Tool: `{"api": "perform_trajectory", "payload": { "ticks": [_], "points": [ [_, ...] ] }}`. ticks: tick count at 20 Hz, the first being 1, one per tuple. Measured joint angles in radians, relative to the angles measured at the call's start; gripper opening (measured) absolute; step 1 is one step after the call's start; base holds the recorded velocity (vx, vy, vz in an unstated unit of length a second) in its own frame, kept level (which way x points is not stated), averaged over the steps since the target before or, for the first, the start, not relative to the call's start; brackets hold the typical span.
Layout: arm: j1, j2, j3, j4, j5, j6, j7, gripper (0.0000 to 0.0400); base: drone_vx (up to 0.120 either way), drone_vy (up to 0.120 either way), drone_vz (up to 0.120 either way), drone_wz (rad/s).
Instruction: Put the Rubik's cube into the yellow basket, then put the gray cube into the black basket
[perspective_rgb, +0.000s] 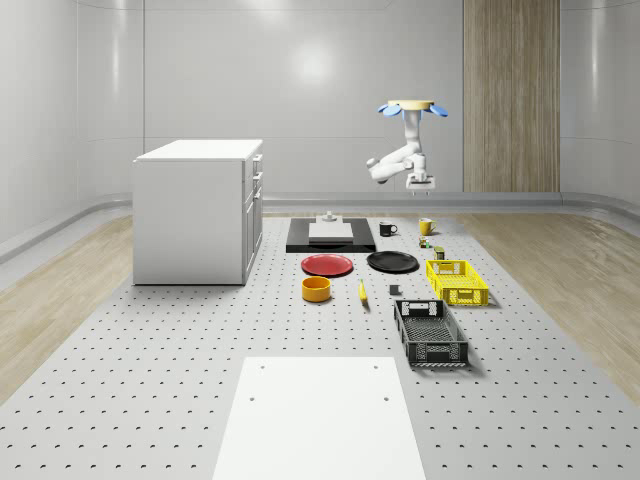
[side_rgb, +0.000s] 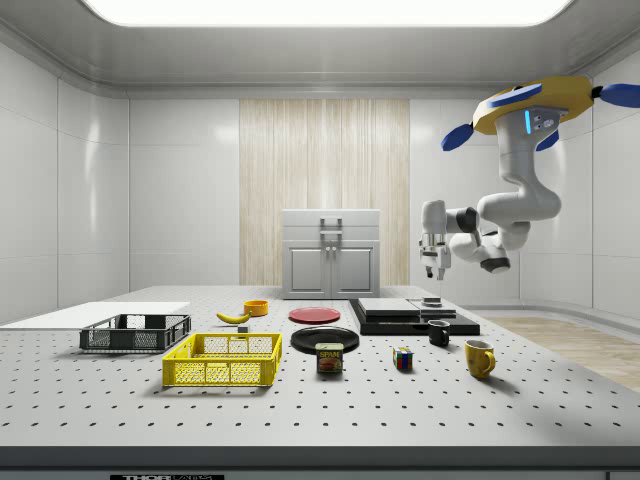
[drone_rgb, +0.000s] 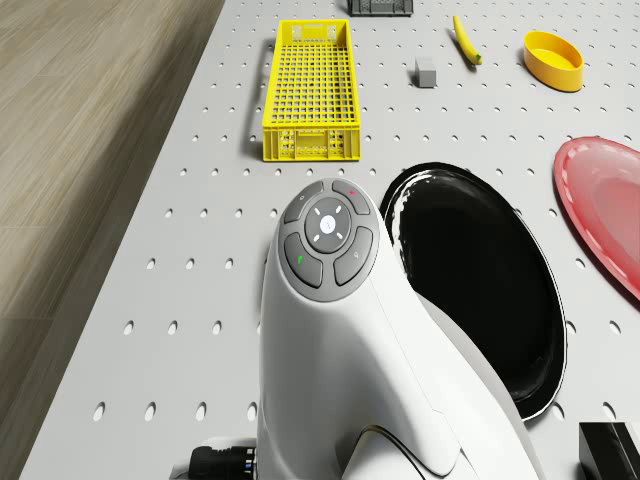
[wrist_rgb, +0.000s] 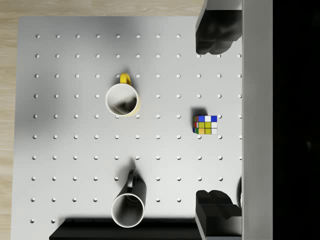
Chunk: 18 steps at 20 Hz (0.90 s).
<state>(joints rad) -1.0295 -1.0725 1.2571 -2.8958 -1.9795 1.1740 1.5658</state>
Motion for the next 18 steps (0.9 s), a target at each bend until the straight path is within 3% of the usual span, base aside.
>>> {"api": "perform_trajectory", "payload": {
  "ticks": [13, 18],
  "points": [
    [-0.039, -0.071, 0.03, 0.004, 0.032, 0.053, 0.033, 0.04, 0.12, 0.0, -0.12, 0.0],
    [-0.048, -0.096, 0.038, 0.006, 0.045, 0.075, 0.042, 0.04, 0.016, 0.0, -0.12, 0.0]
  ]
}}
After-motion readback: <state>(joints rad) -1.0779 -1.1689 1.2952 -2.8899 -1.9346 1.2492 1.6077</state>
